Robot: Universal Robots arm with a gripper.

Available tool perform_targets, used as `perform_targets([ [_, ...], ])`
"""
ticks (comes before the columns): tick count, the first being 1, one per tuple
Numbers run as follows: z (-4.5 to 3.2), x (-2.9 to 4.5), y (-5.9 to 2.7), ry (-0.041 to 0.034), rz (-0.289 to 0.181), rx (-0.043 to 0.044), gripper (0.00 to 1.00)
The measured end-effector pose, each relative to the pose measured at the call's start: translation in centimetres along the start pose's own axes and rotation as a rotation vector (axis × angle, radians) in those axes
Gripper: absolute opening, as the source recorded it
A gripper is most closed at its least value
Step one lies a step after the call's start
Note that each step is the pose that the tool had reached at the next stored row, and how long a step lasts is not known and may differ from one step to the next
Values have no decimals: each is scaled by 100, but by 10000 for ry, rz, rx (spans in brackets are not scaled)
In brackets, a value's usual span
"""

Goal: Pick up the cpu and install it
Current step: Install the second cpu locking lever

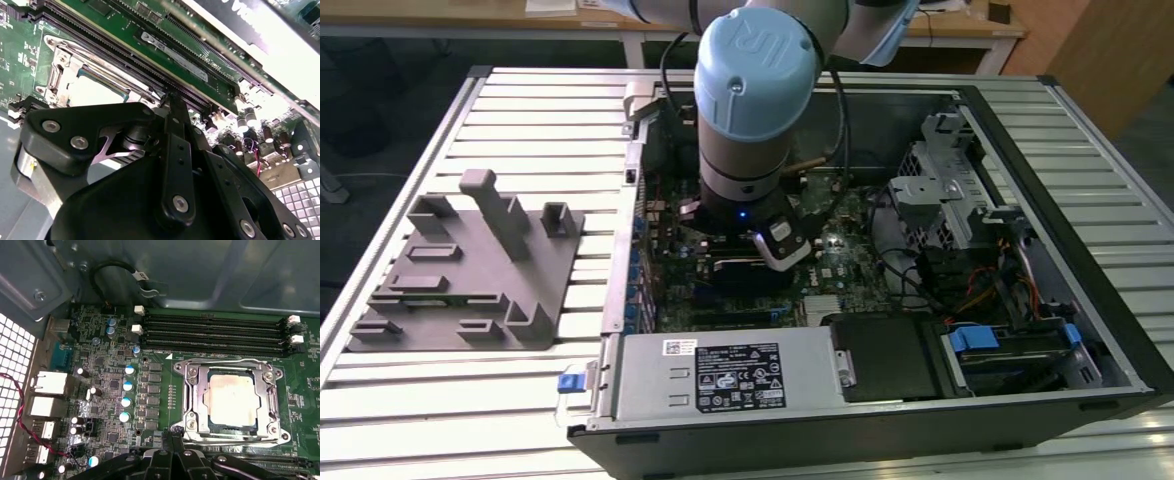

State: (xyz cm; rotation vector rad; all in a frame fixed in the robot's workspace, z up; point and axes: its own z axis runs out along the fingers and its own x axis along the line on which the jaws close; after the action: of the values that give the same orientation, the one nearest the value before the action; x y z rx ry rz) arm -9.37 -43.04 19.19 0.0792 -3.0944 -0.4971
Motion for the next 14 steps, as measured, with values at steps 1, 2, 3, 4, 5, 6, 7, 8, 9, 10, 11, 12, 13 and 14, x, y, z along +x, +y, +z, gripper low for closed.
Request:
perform_targets([
  [1,4,0,1,-1,0,-18,11],
  [2,8,0,3,-2,-1,-35,11],
  [3,12,-1,6,-3,0,-52,11],
  [4,16,-1,9,-4,0,-68,11],
  [5,19,-1,11,-4,0,-82,11],
  [6,22,-1,12,-4,-1,-94,11],
  [7,25,-1,15,-6,-1,-107,11],
  [8,28,-1,18,-7,-1,-117,11],
  [9,31,-1,21,-7,-1,-125,11],
  [10,33,-2,24,-7,-1,-131,11],
  [11,35,-2,27,-8,-1,-137,11],
  [12,37,-2,29,-8,-2,-141,11],
  [13,39,-2,30,-8,-2,-144,11],
  [14,42,-2,31,-7,-2,-146,11],
])
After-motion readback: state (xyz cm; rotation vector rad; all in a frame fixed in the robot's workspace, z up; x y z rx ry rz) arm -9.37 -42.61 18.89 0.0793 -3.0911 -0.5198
